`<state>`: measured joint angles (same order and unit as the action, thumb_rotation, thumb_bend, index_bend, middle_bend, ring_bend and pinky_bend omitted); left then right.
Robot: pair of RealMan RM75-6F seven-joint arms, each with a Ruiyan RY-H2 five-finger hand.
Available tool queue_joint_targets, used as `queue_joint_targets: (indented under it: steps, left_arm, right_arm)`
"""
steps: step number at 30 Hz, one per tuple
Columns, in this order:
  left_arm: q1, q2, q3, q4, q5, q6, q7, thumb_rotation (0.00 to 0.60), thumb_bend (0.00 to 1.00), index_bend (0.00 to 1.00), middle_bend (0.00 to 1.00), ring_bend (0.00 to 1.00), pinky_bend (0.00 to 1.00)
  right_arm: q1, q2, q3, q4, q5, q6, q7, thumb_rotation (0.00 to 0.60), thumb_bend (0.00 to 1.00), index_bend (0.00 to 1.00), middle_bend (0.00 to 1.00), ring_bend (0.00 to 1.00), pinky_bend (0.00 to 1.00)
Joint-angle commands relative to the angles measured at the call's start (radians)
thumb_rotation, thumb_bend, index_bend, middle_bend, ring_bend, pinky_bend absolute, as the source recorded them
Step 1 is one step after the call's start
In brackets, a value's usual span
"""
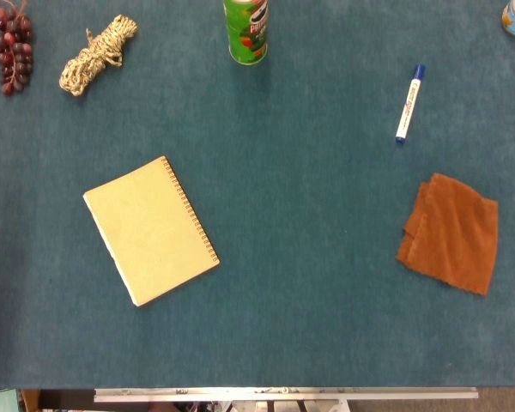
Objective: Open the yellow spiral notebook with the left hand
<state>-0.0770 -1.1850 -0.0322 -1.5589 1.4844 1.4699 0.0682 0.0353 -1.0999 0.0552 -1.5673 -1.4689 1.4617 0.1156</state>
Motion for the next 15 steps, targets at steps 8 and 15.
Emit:
queue_joint_targets:
  steps: [8,15]
  left_arm:
    - [-0.045,0.02,0.035,0.089,0.087,-0.049,-0.066,0.6,0.36,0.12,0.06,0.0,0.0]
    - [-0.119,-0.023,0.085,0.294,0.224,-0.089,-0.197,0.6,0.36,0.12,0.06,0.0,0.0]
  right_arm:
    - [0.009,0.017,0.013,-0.014,-0.005,0.008,-0.006,0.6,0.33,0.25,0.26,0.21,0.29]
    - [0.013,0.03,0.016,-0.036,-0.013,0.01,-0.004,0.6,0.33,0.25,0.26,0.21,0.29]
